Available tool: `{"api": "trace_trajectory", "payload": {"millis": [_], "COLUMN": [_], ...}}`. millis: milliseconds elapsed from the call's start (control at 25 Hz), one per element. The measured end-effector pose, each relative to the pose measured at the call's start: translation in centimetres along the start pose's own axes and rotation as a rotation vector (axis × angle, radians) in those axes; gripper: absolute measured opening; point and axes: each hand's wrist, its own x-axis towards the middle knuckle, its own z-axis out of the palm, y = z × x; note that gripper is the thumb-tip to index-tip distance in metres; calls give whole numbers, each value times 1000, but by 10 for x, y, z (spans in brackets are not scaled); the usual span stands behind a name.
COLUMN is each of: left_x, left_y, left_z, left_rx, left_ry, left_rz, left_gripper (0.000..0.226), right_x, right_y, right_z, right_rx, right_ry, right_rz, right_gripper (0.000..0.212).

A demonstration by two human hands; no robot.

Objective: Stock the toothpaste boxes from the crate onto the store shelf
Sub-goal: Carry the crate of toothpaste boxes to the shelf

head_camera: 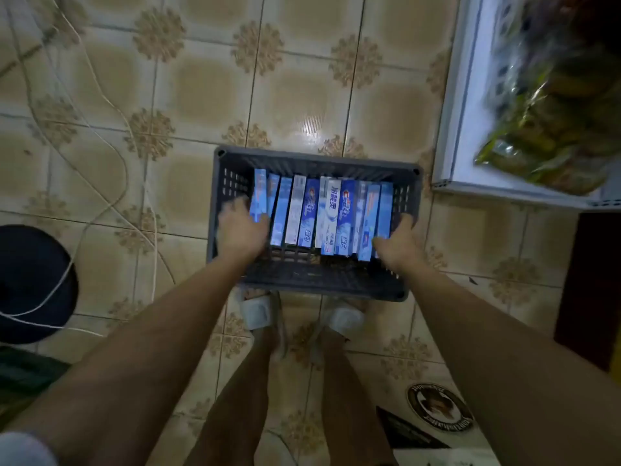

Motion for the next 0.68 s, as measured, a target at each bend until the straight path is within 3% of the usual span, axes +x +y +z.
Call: {"api": "trace_trajectory", "payload": {"millis": [120, 240, 360, 680], "left_x": [50, 77, 95, 104], "left_y": [-44, -65, -70, -68], "left_z": [18, 26, 27, -10], "left_rx": [-23, -280, -409, -553], "left_ry": [232, 205, 190, 56], "left_rz": [-142, -280, -372, -453], "left_gripper": [72, 64, 45, 50], "right_x": [41, 75, 94, 91], "right_y": [13, 27, 41, 40], "right_z": [19, 36, 43, 16], "right_rx": [-10, 199, 286, 344], "right_ry": [256, 275, 304, 250], "right_rz": [158, 275, 328, 291], "right_gripper": [82, 79, 52, 37]}}
